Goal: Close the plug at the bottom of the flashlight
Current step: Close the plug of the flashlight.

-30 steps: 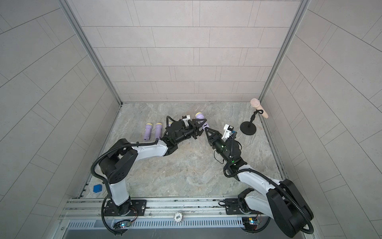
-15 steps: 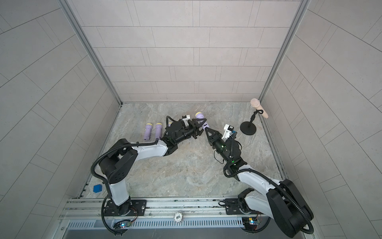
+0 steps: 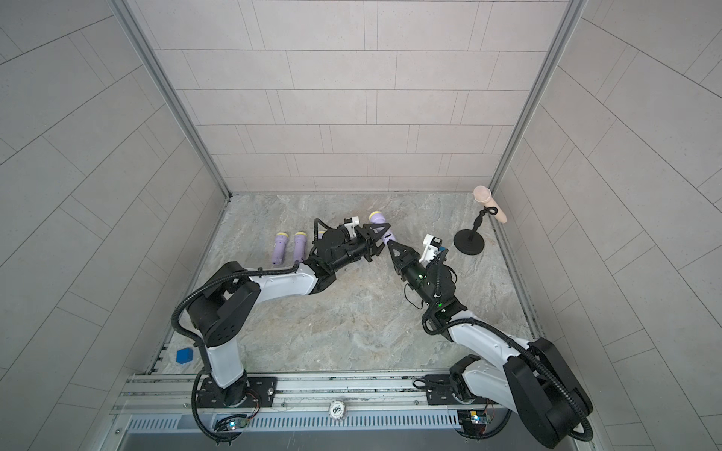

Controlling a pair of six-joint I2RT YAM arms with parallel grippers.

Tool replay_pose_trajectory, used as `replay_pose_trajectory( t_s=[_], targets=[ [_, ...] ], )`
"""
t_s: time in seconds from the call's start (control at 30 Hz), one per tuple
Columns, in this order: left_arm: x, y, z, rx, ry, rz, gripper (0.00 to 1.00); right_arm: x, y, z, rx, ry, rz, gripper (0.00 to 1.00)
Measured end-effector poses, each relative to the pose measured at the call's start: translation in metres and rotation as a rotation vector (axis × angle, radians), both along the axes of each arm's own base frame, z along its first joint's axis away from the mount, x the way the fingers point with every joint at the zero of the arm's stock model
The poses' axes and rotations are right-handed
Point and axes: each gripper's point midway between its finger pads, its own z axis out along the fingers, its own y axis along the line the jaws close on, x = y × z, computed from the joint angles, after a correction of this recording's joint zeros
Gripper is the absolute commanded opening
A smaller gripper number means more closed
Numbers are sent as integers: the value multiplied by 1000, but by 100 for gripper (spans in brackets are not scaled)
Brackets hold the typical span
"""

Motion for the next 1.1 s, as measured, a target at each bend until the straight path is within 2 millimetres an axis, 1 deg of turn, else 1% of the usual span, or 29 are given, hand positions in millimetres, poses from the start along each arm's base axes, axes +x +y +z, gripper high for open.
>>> replay_pose_trajectory(
  t_s=[0.77,0.87,1.1],
  targets=[
    [1,1,0,-1,-1,8,0,1,-1,-1,-2,6,-5,25],
    [1,1,0,-2,-1,10,0,1,-1,-2,-3,7,-6,22],
    [2,1,1,-2,-1,12,0,1,-1,-3,-6,12,-7,22]
  ],
)
